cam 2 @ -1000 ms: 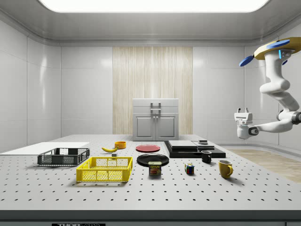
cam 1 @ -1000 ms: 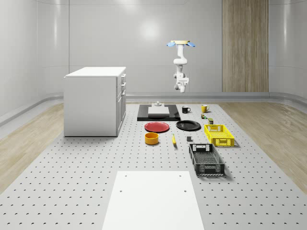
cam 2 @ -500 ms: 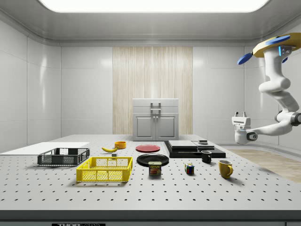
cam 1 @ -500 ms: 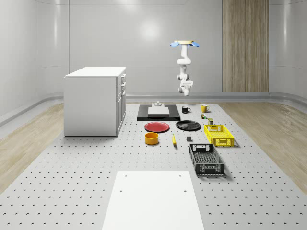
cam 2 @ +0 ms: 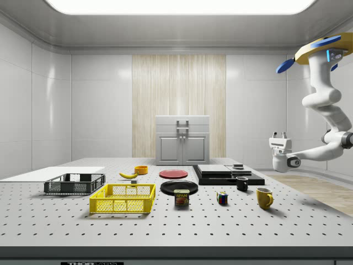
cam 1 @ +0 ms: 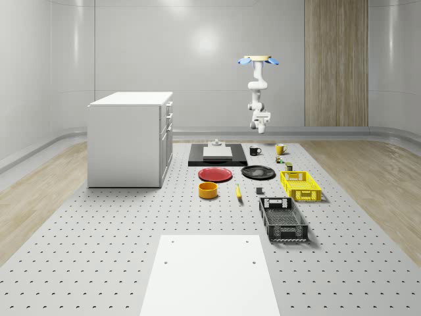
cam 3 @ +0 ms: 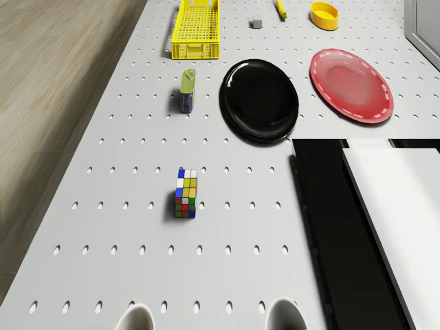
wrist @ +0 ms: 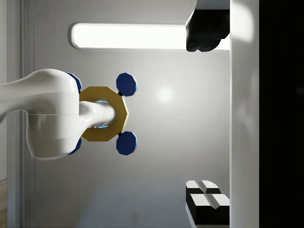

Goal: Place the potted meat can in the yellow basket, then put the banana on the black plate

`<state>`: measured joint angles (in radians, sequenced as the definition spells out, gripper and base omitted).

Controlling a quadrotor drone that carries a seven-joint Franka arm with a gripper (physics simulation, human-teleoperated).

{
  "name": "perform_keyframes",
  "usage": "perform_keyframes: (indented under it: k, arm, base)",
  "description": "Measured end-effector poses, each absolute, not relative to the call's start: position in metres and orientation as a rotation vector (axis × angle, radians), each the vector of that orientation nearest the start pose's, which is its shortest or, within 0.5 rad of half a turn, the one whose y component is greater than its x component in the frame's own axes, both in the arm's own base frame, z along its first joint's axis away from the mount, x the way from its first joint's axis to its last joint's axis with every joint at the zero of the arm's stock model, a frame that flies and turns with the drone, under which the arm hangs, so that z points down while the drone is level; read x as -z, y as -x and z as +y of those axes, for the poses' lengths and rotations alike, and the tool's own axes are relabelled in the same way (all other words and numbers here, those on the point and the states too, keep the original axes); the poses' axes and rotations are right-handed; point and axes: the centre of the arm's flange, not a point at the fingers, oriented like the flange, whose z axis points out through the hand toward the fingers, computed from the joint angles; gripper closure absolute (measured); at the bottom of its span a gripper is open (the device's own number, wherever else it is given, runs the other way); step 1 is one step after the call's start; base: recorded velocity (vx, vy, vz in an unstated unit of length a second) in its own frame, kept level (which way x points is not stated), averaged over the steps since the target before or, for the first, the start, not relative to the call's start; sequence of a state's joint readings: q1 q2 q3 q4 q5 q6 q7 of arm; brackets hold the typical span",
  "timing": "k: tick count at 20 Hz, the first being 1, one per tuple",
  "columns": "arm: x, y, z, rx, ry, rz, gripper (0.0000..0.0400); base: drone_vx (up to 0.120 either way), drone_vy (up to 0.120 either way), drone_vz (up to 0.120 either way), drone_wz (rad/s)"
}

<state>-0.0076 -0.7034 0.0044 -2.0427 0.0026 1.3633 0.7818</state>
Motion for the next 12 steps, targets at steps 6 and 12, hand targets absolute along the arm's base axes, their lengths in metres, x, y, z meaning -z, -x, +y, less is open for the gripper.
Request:
perform_keyframes:
  k: [6, 12]
  arm:
    - [-0.6913, -0.3035, 0.0001, 0.042, 2.893, 1.198, 0.0000]
    - [-0.6913, -0.3030, 0.0003, 0.050, 2.893, 1.198, 0.0000]
  base:
    - [0.120, 0.120, 0.000, 0.000]
    - [0.120, 0.120, 0.000, 0.000]
